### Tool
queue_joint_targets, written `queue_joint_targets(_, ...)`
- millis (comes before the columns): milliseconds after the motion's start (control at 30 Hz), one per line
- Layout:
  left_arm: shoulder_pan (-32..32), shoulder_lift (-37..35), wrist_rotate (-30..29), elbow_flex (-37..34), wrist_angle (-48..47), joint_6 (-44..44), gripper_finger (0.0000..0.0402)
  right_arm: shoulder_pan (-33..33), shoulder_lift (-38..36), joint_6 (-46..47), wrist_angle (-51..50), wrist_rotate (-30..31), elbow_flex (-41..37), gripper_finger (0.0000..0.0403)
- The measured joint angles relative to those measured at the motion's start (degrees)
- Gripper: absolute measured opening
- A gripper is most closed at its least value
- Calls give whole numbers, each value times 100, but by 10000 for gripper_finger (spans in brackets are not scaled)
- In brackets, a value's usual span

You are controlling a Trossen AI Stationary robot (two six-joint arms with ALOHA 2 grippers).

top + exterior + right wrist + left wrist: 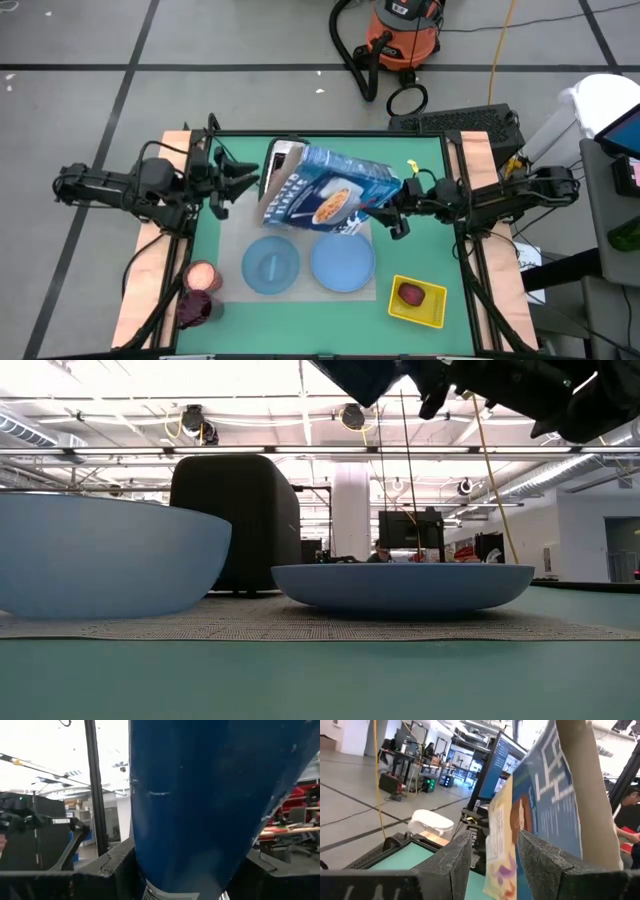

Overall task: Arrange a breakfast setting
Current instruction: Pour the cereal into the blue bowl

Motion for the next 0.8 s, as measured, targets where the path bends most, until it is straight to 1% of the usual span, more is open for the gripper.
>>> queue_joint_targets(167,21,141,6,0,-15,11,166,123,7,-15,-502,30,-2,221)
queue_joint_targets(400,20,353,13,0,-137,9,166,212,7,-18,-859,18,-2,221)
queue_joint_targets(567,10,371,16,0,-342,11,166,222,4,-20,-828,-56,-2,221)
queue_joint_targets(800,-17,251,100,0,-374,5,166,224,4,-22,-956,-140,0,221)
